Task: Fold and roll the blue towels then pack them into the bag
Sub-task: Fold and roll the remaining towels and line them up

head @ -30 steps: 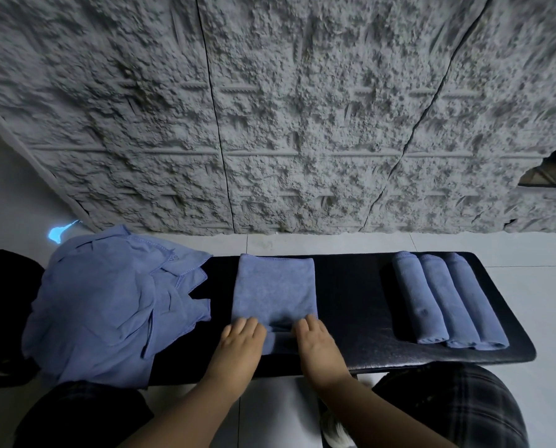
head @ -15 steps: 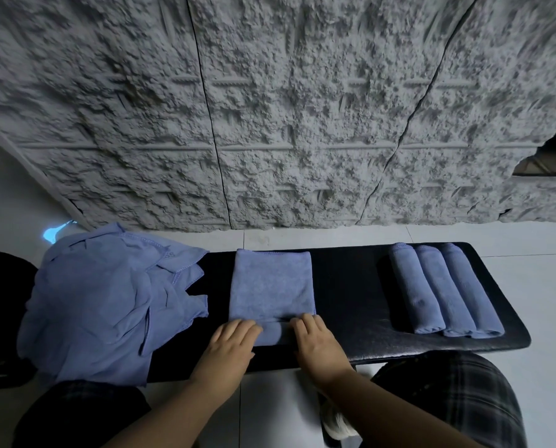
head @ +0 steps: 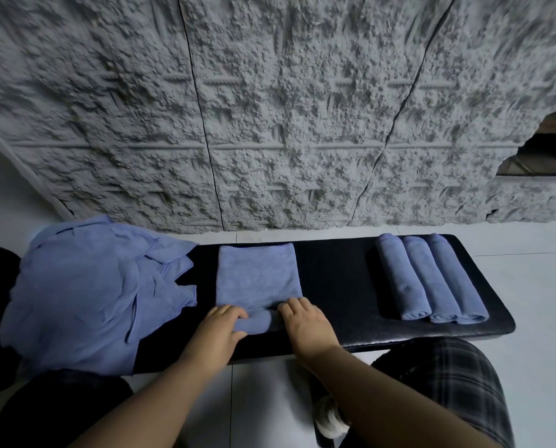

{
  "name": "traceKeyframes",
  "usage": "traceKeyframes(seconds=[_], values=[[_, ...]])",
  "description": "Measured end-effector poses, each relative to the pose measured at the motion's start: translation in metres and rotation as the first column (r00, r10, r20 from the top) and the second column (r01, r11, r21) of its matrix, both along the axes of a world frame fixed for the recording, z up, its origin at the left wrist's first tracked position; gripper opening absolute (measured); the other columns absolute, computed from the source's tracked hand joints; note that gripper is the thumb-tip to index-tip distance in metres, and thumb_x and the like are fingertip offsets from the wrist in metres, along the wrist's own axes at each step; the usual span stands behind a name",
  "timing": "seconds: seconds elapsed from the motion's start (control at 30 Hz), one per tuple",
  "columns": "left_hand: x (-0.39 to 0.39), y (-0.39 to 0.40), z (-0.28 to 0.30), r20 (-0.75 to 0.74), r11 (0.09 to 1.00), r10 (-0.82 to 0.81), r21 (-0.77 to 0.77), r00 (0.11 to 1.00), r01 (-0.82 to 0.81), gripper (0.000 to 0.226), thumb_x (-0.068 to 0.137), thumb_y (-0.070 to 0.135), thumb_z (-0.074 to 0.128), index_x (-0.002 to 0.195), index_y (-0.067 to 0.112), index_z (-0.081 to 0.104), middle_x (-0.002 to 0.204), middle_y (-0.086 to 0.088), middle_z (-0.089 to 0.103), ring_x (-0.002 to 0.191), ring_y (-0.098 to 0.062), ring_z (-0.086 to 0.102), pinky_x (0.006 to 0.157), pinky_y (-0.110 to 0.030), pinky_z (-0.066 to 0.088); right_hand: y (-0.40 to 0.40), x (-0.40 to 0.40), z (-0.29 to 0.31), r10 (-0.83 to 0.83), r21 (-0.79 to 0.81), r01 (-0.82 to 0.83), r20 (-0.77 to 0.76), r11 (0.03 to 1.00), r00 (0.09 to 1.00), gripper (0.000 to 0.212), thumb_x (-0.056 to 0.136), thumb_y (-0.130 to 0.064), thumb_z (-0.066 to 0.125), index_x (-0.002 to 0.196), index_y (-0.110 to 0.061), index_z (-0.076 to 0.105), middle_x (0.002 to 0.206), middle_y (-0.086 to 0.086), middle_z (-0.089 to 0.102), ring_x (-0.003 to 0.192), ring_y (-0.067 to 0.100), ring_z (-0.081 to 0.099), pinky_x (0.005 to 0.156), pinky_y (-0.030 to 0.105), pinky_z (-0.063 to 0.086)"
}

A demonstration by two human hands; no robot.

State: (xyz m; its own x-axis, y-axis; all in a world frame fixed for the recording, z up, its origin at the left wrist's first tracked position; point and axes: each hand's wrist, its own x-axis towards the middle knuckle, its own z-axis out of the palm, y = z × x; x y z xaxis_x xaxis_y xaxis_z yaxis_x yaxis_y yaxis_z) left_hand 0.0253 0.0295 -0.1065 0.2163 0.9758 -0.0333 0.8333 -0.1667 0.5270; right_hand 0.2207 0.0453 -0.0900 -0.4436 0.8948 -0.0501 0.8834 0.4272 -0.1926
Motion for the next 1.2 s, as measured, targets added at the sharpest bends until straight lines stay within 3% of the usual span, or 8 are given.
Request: traceKeyframes(seconds=[0.07, 0.2, 0.37, 0.7, 0.87, 1.0, 1.1, 1.2], values=[[0.001, -0.005, 0.001, 0.050, 0.999, 0.028, -0.038, 0.998, -0.026, 0.019, 0.088, 0.013, 0.061, 0.106, 0.014, 0.060, 0.105, 0.005, 0.057, 0.100, -0.011, 0.048, 0.084, -0.016, 0.035, -0.005, 0.004, -0.001, -0.005, -0.057, 0.005, 0.003, 0.998, 1.000, 0.043, 0.086, -0.008, 0.053, 0.128, -0.010, 0.047, 0.125, 0.007, 0.049, 0.117, 0.025, 0.045, 0.100, 0.033, 0.035], [0.001, -0.015, 0.003, 0.090, 0.996, 0.043, -0.078, 0.995, -0.036, 0.018, 0.091, 0.014, 0.058, 0.109, 0.012, 0.060, 0.107, 0.003, 0.058, 0.100, -0.010, 0.049, 0.083, -0.016, 0.036, -0.023, 0.007, -0.009, -0.038, -0.014, 0.038, -0.065, 0.999, 0.997, 0.037, 0.081, -0.004, 0.056, 0.118, -0.010, 0.054, 0.113, 0.008, 0.055, 0.105, 0.027, 0.051, 0.095, 0.039, 0.046], [0.006, -0.019, 0.004, -0.005, 0.995, 0.091, -0.027, 0.996, -0.091, 0.020, 0.095, 0.022, 0.050, 0.114, 0.019, 0.058, 0.107, 0.006, 0.055, 0.112, -0.015, 0.042, 0.092, -0.025, 0.034, -0.023, 0.011, -0.013, -0.093, -0.044, 0.088, -0.116, 0.995, 0.989, 0.039, 0.091, -0.011, 0.044, 0.129, -0.017, 0.046, 0.127, 0.002, 0.049, 0.120, 0.021, 0.041, 0.109, 0.032, 0.025], [0.003, -0.007, -0.004, -0.058, 0.952, 0.186, -0.237, 0.981, -0.194, 0.026, 0.097, 0.036, 0.041, 0.116, 0.027, 0.056, 0.101, -0.002, 0.038, 0.104, -0.028, 0.046, 0.090, -0.030, 0.038, -0.009, 0.017, -0.014, -0.186, -0.265, 0.132, -0.190, 0.955, 0.964, 0.029, 0.101, -0.026, 0.034, 0.127, -0.024, 0.048, 0.125, -0.001, 0.052, 0.112, 0.021, 0.044, 0.094, 0.037, 0.028], [0.007, -0.011, -0.003, -0.013, 0.958, 0.231, 0.179, 0.973, -0.225, 0.012, 0.088, 0.015, 0.061, 0.096, 0.024, 0.057, 0.096, 0.008, 0.048, 0.098, -0.021, 0.042, 0.080, -0.031, 0.025, -0.011, 0.014, -0.016, -0.206, -0.140, 0.174, -0.255, 0.975, 0.945, 0.013, 0.100, -0.026, 0.034, 0.104, -0.022, 0.045, 0.099, -0.005, 0.053, 0.090, 0.017, 0.045, 0.080, 0.033, 0.026], [0.007, -0.018, -0.018, -0.123, 0.915, 0.095, 0.402, 0.988, -0.038, 0.054, 0.050, -0.013, 0.072, 0.080, 0.026, 0.051, 0.087, 0.009, 0.048, 0.084, -0.015, 0.041, 0.073, -0.029, 0.032, -0.016, 0.012, -0.025, -0.201, -0.014, 0.205, -0.257, 0.979, 0.945, 0.013, 0.098, -0.028, 0.035, 0.105, -0.024, 0.045, 0.093, -0.012, 0.039, 0.086, 0.015, 0.040, 0.075, 0.030, 0.022], [0.010, -0.023, -0.020, -0.108, 0.901, 0.101, 0.432, 0.989, -0.045, 0.035, 0.064, 0.002, 0.062, 0.086, 0.027, 0.050, 0.090, 0.010, 0.051, 0.089, -0.014, 0.043, 0.078, -0.027, 0.029, -0.019, 0.011, -0.030, -0.215, 0.011, 0.228, -0.288, 0.974, 0.933, 0.025, 0.091, -0.037, 0.032, 0.103, -0.023, 0.048, 0.100, -0.007, 0.042, 0.092, 0.018, 0.044, 0.078, 0.030, 0.025], [0.007, -0.026, -0.020, -0.164, 0.905, 0.095, 0.426, 0.982, -0.016, 0.020, 0.075, 0.027, 0.056, 0.093, 0.029, 0.045, 0.097, 0.012, 0.051, 0.098, -0.014, 0.045, 0.082, -0.029, 0.029, -0.019, 0.010, -0.036, -0.221, 0.230, 0.282, -0.259, 0.931, 0.940, 0.014, 0.085, -0.026, 0.059, 0.096, -0.023, 0.050, 0.103, 0.000, 0.053, 0.092, 0.021, 0.045, 0.076, 0.033, 0.036]])
